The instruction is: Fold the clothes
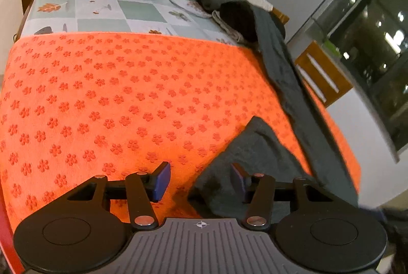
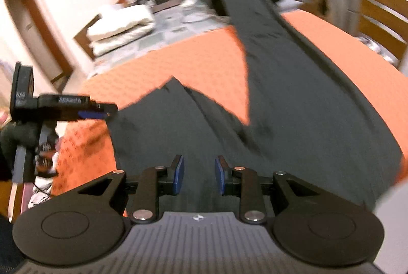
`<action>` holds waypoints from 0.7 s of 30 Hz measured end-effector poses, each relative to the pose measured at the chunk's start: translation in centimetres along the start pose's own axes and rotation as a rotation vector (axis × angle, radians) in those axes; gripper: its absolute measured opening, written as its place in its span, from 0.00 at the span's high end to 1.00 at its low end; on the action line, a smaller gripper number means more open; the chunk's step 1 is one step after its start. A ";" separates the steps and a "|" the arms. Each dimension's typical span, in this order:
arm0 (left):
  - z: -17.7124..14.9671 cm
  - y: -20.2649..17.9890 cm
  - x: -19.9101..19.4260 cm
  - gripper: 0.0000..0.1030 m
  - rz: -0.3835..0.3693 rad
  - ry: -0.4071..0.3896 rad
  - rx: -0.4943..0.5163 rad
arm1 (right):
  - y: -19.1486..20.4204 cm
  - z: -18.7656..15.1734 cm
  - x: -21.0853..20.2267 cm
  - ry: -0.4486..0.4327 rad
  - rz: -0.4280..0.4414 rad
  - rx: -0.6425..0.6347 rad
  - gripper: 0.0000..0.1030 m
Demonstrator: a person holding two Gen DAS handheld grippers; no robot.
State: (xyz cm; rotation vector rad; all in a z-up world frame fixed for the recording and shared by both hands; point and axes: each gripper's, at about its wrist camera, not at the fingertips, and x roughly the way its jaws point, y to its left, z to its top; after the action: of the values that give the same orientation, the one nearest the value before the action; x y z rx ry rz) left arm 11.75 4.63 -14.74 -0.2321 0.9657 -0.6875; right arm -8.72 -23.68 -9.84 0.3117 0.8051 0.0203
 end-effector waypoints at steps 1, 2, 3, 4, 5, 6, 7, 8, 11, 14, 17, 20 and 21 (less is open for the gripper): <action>-0.1 0.0 -0.2 0.48 0.000 -0.008 -0.008 | -0.1 1.3 1.0 0.009 0.018 -0.016 0.70; -0.2 0.0 -0.3 0.48 0.000 -0.017 -0.017 | -0.3 2.6 2.0 0.017 0.038 -0.029 0.70; -0.3 0.0 -0.5 0.48 0.000 -0.025 -0.025 | -0.4 3.9 3.1 0.024 0.059 -0.043 0.70; -0.4 0.0 -0.5 0.48 0.004 -0.032 -0.025 | -0.6 5.2 4.2 0.032 0.083 -0.050 0.70; -0.5 -0.1 -0.6 0.48 0.014 -0.039 -0.022 | -0.7 6.3 5.4 0.043 0.106 -0.051 0.70; -0.6 -0.1 -0.6 0.48 0.019 -0.041 -0.025 | -0.8 7.3 6.6 0.054 0.123 -0.053 0.70; -0.7 -0.1 -0.6 0.48 0.025 -0.042 -0.028 | -0.9 8.2 7.7 0.066 0.139 -0.055 0.70; -0.8 -0.2 -0.6 0.48 0.019 -0.042 -0.032 | -1.0 9.2 8.9 0.077 0.154 -0.057 0.70; -1.1 -0.7 -0.4 0.48 0.015 -0.043 -0.016 | -0.9 11.5 12.2 0.118 0.197 -0.074 0.70; -1.6 -1.4 0.3 0.54 0.030 -0.028 0.014 | -0.5 12.8 15.5 0.168 0.224 -0.100 0.70; -2.1 -1.9 0.9 0.57 0.039 -0.008 0.019 | 0.2 13.3 17.9 0.219 0.255 -0.139 0.68; -2.5 -2.0 0.7 0.64 0.062 -0.023 0.021 | 0.1 13.0 19.6 0.258 0.257 -0.133 0.68; -2.5 -1.8 0.7 0.77 0.067 -0.028 0.013 | -0.1 12.9 19.8 0.250 0.265 -0.114 0.72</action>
State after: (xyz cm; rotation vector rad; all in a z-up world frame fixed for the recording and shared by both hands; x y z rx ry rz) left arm 9.21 3.10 -15.70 -0.1967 0.9378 -0.6278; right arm 14.22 -24.56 -15.43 0.3098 1.0015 0.3581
